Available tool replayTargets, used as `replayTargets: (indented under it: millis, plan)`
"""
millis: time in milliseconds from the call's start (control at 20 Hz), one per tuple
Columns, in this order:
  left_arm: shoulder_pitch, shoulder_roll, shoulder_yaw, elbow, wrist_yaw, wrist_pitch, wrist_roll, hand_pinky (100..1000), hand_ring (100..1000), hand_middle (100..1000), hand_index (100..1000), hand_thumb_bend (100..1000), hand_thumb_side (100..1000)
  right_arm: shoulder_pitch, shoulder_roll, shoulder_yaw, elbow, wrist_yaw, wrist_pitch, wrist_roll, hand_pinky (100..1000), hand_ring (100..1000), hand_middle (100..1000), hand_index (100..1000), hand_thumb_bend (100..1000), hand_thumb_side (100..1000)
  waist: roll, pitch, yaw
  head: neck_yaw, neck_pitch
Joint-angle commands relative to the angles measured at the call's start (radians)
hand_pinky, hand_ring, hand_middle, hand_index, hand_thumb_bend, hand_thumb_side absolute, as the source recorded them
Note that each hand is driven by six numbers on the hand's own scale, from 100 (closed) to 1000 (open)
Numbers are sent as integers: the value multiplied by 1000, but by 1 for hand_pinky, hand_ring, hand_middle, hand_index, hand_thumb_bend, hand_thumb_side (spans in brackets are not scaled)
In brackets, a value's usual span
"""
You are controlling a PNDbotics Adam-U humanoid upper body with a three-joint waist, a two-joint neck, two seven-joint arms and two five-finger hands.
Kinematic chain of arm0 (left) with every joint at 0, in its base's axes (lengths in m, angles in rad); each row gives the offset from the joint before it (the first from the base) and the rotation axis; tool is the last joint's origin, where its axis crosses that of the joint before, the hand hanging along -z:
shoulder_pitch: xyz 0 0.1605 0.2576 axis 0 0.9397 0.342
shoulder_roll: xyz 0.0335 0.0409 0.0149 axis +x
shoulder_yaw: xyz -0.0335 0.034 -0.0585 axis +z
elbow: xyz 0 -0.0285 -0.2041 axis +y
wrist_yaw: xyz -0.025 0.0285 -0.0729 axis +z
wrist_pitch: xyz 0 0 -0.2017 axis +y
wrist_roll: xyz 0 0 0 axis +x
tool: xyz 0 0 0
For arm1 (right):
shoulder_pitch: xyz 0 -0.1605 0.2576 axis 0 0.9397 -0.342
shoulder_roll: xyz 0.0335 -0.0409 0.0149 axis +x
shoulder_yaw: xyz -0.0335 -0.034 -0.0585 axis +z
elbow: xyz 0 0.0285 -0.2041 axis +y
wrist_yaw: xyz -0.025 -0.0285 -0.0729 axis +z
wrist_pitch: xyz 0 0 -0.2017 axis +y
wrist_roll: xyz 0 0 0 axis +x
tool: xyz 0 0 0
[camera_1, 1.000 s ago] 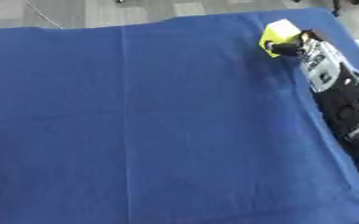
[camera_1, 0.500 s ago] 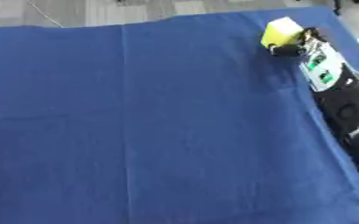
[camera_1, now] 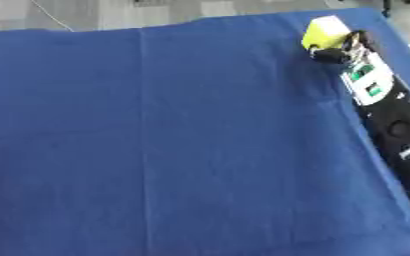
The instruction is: Pick up the objects with one hand, pass them to the other hand, and then place them into the box on the other side of the table.
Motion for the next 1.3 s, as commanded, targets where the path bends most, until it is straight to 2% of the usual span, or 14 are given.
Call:
replayTargets:
  millis: [50, 200, 300, 600, 1000, 1300]
  plan:
    - [-9, 24, 15, -5, 0, -2, -1, 711, 641, 620, 728, 529, 487, -6, -34, 5, -36, -32, -5, -22, 754, 761, 513, 580, 285, 347, 6, -19, -2, 4, -1]
    - [-7, 28, 16, -5, 0, -2, 0, 712, 642, 620, 728, 528, 487, 10, -46, 12, -84, -71, -10, -28, 741, 752, 505, 570, 250, 361, 4, -26, -5, 10, 6]
    - [-8, 30, 16, -6, -1, -2, 0, 712, 642, 621, 728, 528, 487, 28, -55, 19, -131, -113, -11, -28, 736, 749, 504, 568, 198, 305, 3, -33, -8, 15, 10]
    - [-9, 38, 15, -8, -2, -2, -3, 713, 644, 621, 729, 528, 488, 94, -75, 45, -304, -250, -16, -34, 727, 742, 504, 570, 105, 312, 1, -53, -12, 26, 19]
    - [-14, 45, 8, -10, -4, 0, -14, 712, 644, 622, 729, 529, 487, 177, -73, 82, -522, -378, -67, -22, 727, 736, 507, 575, 100, 297, 3, -72, -14, 41, 29]
    - [-17, 53, 4, -12, -7, 1, -22, 711, 645, 622, 730, 531, 486, 224, -69, 119, -654, -441, -107, 33, 734, 736, 510, 579, 100, 310, 8, -82, -13, 52, 32]
